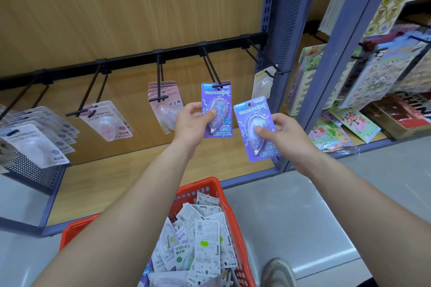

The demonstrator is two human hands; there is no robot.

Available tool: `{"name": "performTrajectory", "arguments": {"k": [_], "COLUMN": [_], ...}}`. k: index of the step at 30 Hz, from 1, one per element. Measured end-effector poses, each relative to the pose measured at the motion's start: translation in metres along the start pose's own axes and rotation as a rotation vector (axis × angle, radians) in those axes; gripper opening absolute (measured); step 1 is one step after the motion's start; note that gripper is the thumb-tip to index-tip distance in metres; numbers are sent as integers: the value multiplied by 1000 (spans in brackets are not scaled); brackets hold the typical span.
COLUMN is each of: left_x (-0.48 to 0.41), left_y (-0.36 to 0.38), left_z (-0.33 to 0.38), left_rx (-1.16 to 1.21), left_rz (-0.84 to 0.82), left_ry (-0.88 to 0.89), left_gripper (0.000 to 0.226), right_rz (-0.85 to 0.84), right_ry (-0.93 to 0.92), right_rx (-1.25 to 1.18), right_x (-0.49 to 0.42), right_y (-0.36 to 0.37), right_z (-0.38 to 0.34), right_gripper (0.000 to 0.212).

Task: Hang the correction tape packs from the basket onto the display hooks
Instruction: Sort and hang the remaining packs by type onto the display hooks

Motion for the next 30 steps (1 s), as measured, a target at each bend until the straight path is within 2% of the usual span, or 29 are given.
{"name": "performTrajectory", "arguments": {"k": [6, 11, 15, 20, 27, 30], "left_x": [-8, 25, 50, 54, 49, 51], "left_y": [-18, -66, -106, -124, -112, -117], "left_z": [-8, -4, 1, 3, 9, 11], "left_rx": [-269, -418, -482, -547, -632, -627], "left_rz": [47, -21, -45, -38, -41, -39], "left_ry": [-37, 38, 76, 105, 150, 141], "left_gripper": [47, 30, 17, 13, 14, 14], "right_rz": [-86, -73, -2, 67, 39, 77], "right_ry": [-46, -55, -23, 5, -62, -73], "right_rx": [-107, -141, -99, -111, -3, 84], "right_x": [-13, -36, -44, -47, -48, -56], "right_y": [36, 73, 86, 77, 80, 86], "right_z": [-14, -15, -4, 7, -4, -10], "right_gripper": [12, 7, 18, 29, 25, 25]}}
Point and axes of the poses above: each hand's wrist, its own x-axis away from the middle knuckle, its own y-axis out of the palm, z = x × y, the point moved 6 cm from there along -x, towards the middle knuckle, and after that the axes turned 7 degrees about -x, right-handed, at the moved point
